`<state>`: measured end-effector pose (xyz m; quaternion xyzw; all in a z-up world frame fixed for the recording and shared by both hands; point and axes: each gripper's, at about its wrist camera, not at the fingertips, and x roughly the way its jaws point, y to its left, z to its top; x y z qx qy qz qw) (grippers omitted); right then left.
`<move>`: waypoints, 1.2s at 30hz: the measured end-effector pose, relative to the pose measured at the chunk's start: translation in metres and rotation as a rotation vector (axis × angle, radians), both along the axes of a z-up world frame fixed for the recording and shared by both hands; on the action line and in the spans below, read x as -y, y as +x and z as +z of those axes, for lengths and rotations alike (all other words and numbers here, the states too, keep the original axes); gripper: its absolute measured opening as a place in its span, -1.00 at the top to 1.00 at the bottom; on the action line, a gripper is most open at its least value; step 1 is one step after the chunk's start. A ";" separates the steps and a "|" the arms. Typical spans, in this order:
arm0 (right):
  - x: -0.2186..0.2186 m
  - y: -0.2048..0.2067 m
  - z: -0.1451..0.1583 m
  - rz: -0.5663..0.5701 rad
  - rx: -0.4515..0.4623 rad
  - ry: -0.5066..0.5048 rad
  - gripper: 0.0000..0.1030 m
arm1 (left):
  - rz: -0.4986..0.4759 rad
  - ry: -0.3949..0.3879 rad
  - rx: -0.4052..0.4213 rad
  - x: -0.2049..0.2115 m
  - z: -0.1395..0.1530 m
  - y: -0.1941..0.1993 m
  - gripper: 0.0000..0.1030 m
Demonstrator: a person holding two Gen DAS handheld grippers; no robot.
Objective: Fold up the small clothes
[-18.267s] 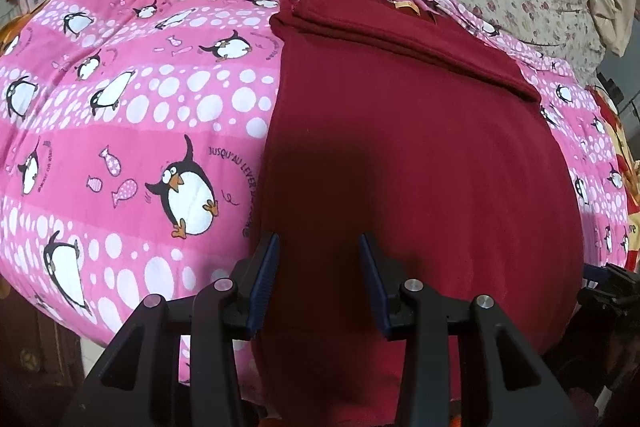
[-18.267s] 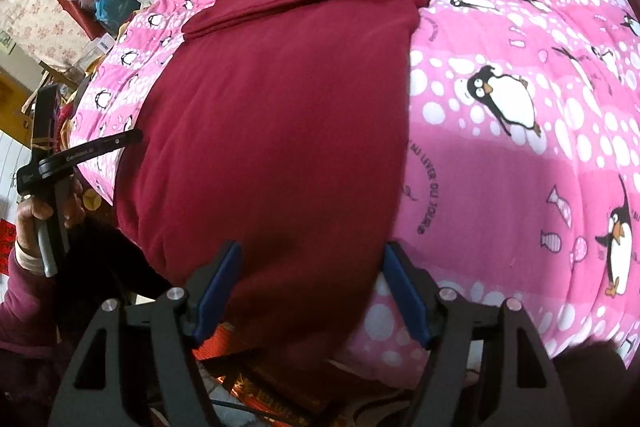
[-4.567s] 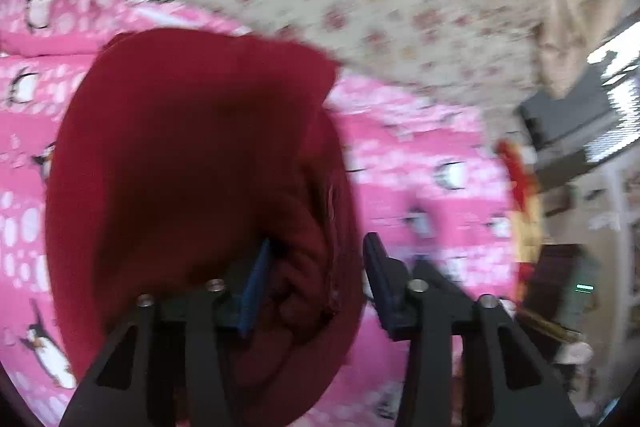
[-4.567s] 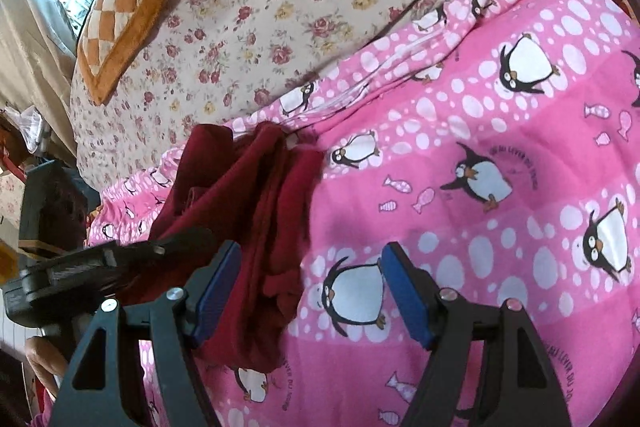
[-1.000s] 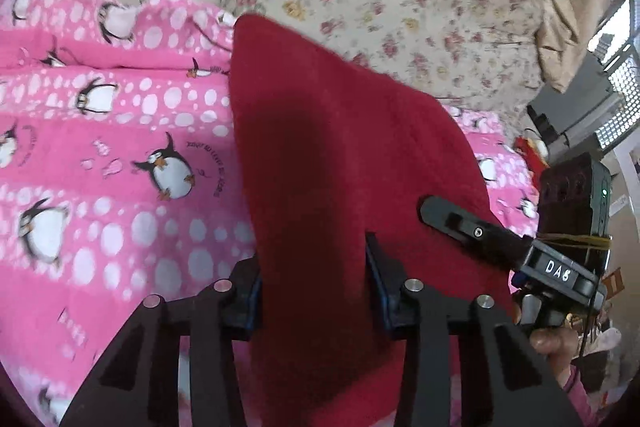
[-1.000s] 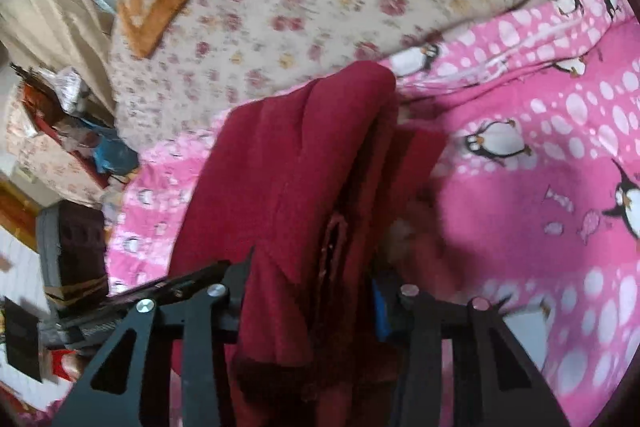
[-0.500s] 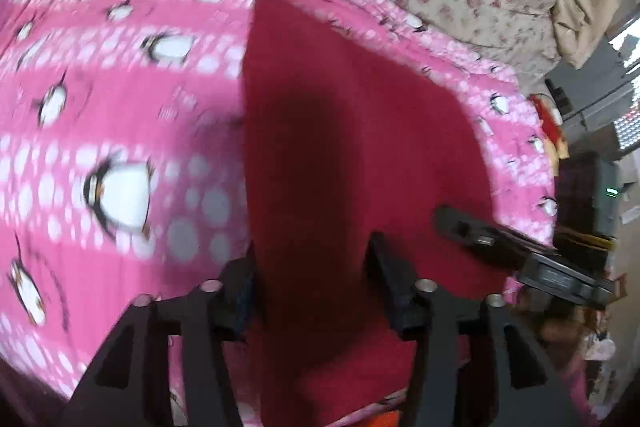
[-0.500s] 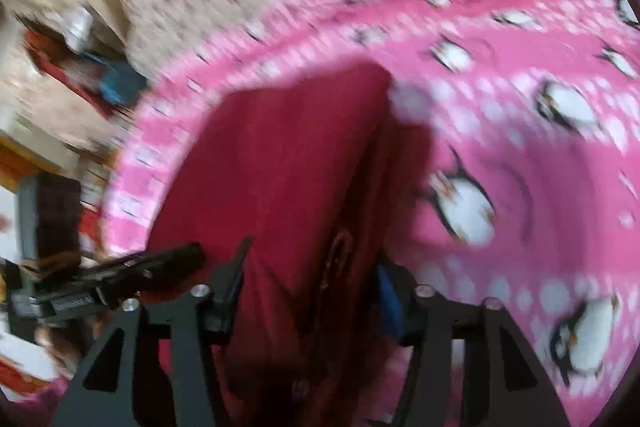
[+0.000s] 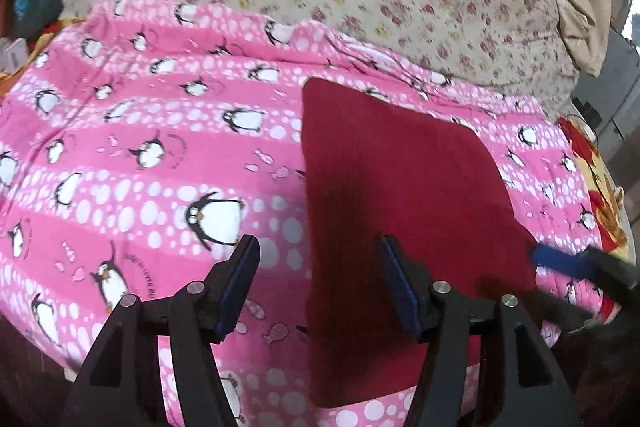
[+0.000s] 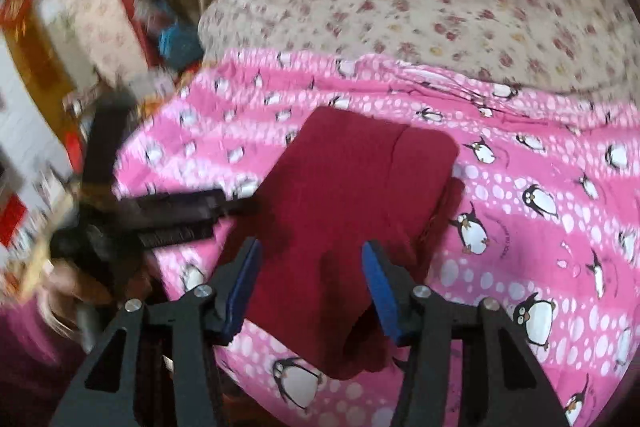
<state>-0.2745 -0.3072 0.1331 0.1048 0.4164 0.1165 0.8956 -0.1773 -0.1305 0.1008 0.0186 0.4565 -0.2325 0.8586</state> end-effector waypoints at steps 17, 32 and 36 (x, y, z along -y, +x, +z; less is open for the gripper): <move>0.001 -0.033 0.008 -0.190 0.029 -0.046 -0.37 | 0.055 -0.037 0.138 -0.012 0.041 -0.029 0.19; 0.004 -0.033 0.011 -0.335 0.020 -0.110 -0.54 | 0.052 -0.003 0.192 -0.003 0.046 -0.046 0.19; 0.004 -0.031 0.009 -0.334 0.015 -0.113 -0.59 | 0.048 0.000 0.195 0.001 0.046 -0.046 0.19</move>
